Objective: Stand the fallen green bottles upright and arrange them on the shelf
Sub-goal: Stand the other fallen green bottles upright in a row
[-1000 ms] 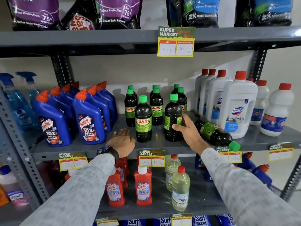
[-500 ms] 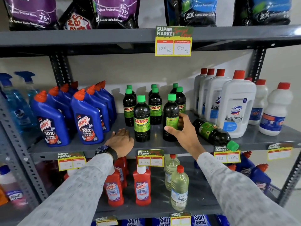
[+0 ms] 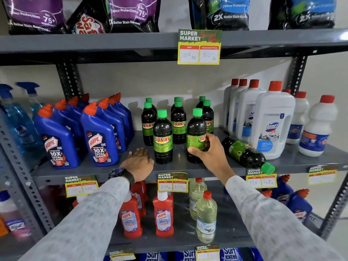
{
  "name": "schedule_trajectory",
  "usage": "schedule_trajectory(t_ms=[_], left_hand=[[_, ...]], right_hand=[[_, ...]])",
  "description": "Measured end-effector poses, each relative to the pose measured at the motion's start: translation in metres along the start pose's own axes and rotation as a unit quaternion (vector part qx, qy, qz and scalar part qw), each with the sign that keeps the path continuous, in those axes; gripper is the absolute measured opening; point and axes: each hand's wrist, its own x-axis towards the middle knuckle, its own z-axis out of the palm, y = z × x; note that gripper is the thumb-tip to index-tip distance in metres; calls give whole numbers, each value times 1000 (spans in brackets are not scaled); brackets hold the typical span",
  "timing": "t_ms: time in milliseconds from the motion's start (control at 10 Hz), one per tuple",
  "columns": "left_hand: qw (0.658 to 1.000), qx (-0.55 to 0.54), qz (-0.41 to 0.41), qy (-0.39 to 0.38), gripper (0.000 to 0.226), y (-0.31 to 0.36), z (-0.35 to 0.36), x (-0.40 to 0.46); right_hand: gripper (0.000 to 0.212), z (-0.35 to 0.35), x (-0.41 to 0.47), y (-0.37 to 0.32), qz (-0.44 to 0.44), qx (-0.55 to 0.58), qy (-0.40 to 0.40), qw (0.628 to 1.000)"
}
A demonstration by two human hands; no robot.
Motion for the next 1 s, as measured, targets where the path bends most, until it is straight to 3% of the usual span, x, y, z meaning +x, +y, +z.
schedule_trajectory(t_ms=[100, 200, 700, 1000], left_hand=[[1000, -7, -1, 4, 66, 1, 0, 1], [1000, -6, -2, 3, 66, 1, 0, 0], [1000, -2, -4, 3, 67, -1, 3, 3], [1000, -2, -2, 4, 65, 2, -2, -2]], right_hand=[[62, -4, -2, 0, -12, 23, -41, 999], [60, -3, -1, -1, 6, 6, -31, 999], [78, 4, -4, -4, 27, -6, 2, 1000], [72, -13, -22, -16, -32, -39, 43, 998]])
